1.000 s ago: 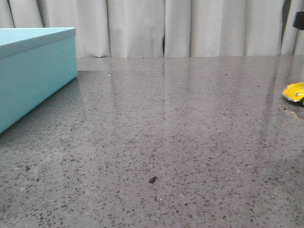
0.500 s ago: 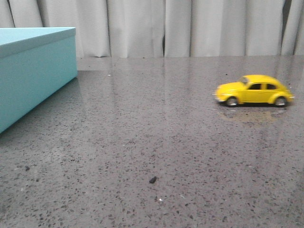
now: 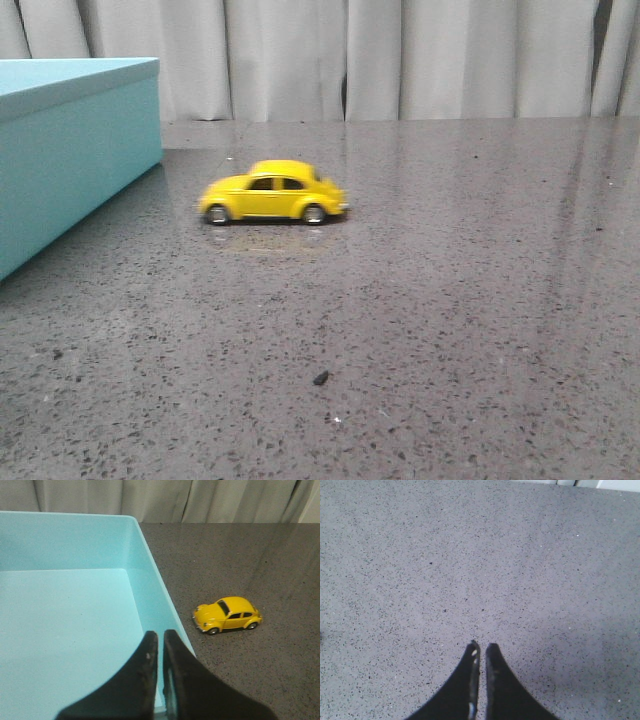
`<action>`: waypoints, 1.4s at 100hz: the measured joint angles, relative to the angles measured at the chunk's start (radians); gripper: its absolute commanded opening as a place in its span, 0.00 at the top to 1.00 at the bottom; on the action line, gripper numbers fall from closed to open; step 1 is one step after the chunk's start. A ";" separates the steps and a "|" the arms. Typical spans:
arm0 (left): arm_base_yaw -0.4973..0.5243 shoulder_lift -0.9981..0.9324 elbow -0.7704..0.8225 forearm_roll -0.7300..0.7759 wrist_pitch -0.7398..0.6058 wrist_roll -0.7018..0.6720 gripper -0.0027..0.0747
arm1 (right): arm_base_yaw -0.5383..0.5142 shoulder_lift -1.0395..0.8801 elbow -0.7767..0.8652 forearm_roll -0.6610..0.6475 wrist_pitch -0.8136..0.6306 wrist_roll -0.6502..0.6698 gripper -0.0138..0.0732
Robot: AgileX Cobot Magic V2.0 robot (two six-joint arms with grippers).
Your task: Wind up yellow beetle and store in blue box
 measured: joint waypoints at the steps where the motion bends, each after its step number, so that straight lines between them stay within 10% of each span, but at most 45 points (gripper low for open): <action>1: 0.000 0.000 0.000 0.000 0.000 0.000 0.99 | 0.000 0.000 0.000 0.000 0.000 0.000 0.90; 81: -0.109 0.427 -0.367 0.000 0.149 0.205 0.98 | 0.091 -0.285 0.153 0.184 -0.077 -0.096 0.90; 140: -0.254 0.982 -0.908 0.286 0.560 0.614 0.54 | 0.095 -0.433 0.330 0.207 -0.117 -0.119 0.90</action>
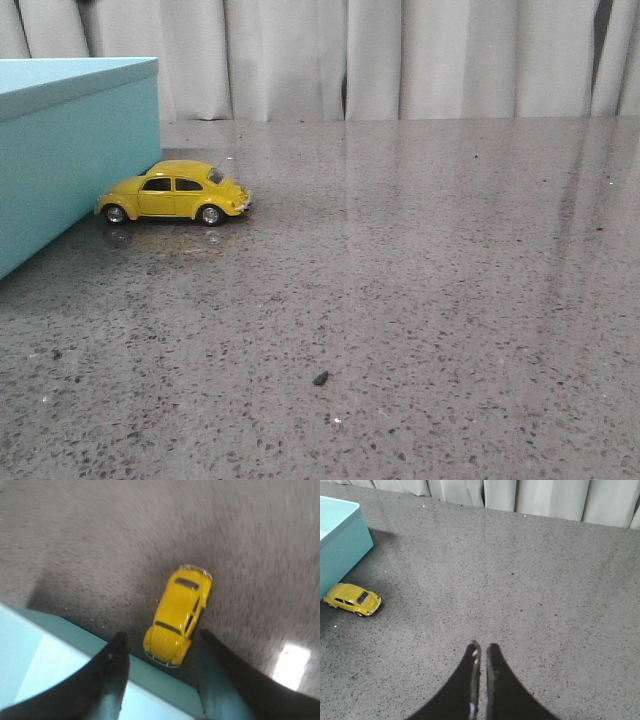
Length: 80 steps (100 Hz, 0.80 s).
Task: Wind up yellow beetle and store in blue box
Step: 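Lower the left gripper over the yellow car and close on it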
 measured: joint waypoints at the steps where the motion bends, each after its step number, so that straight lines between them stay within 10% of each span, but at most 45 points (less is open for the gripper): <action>1: -0.012 0.009 0.000 0.009 0.002 0.002 0.53 | 0.002 0.000 0.002 0.000 0.000 0.000 0.90; 33: -0.145 0.132 -0.007 0.175 -0.019 0.073 0.33 | 0.090 -0.005 0.046 0.001 -0.036 -0.008 0.90; 80: -0.098 0.246 -0.010 0.148 -0.030 0.051 0.37 | 0.145 -0.005 0.062 0.005 -0.070 -0.028 0.90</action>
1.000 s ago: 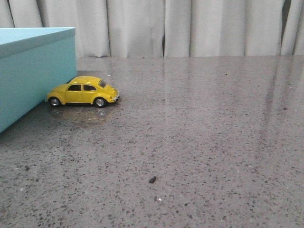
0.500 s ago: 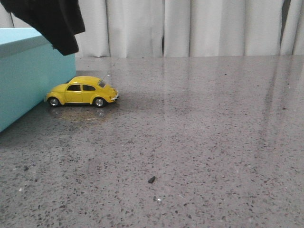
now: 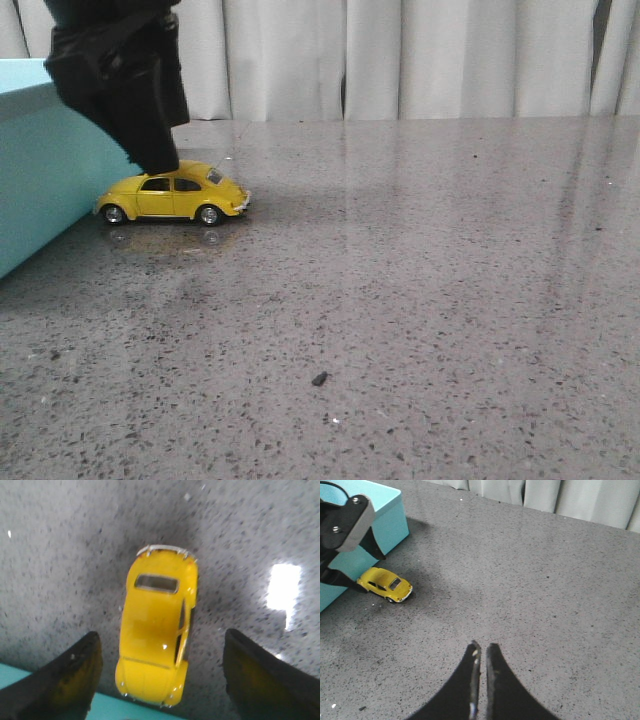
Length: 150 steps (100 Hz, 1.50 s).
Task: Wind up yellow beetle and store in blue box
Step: 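Lower the left gripper over the yellow car and close on it, then lift the car with the left gripper and lower it into the blue box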
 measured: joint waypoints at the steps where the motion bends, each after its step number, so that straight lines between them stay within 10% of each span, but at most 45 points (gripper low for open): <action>1: 0.005 0.000 0.000 0.000 0.000 0.000 0.37 | 0.003 0.000 0.000 0.000 0.000 0.000 0.90; 87: 0.064 0.123 -0.002 -0.109 -0.038 0.103 0.38 | 0.020 0.000 0.001 0.002 -0.020 -0.002 0.90; 125: 0.064 0.123 -0.006 -0.147 -0.040 0.105 0.80 | 0.020 0.000 0.001 0.004 -0.020 -0.002 0.90; 150: 0.040 0.126 -0.127 -0.184 0.001 0.068 0.84 | 0.020 0.000 0.001 0.004 -0.022 -0.002 0.90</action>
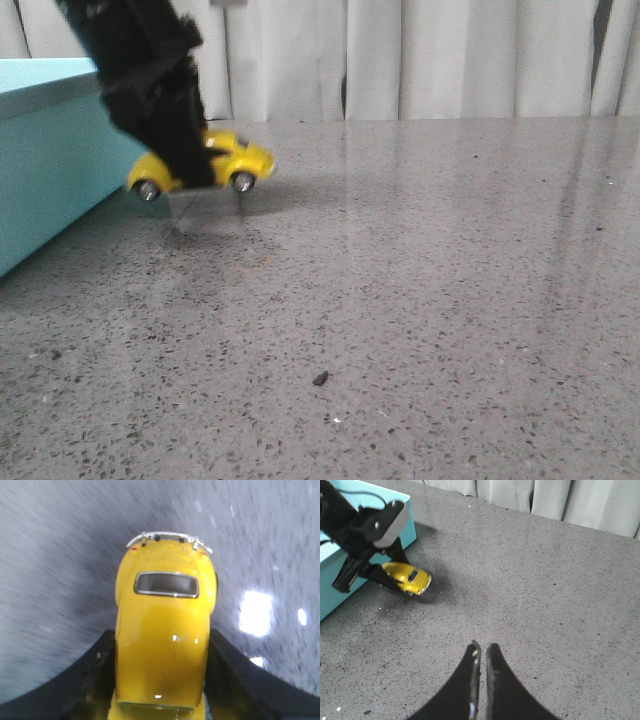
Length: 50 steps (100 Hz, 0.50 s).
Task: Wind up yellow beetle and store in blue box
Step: 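Lift the car with the left gripper and lower it into the blue box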
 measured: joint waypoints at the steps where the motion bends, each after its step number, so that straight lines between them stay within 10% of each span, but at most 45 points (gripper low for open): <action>1: -0.002 -0.002 -0.007 0.000 0.000 -0.008 0.84 | 0.000 0.000 0.000 0.000 0.000 0.000 0.90; 50: -0.002 -0.038 -0.385 0.304 0.188 -0.580 0.84 | 0.000 0.000 0.000 0.000 -0.006 0.000 0.90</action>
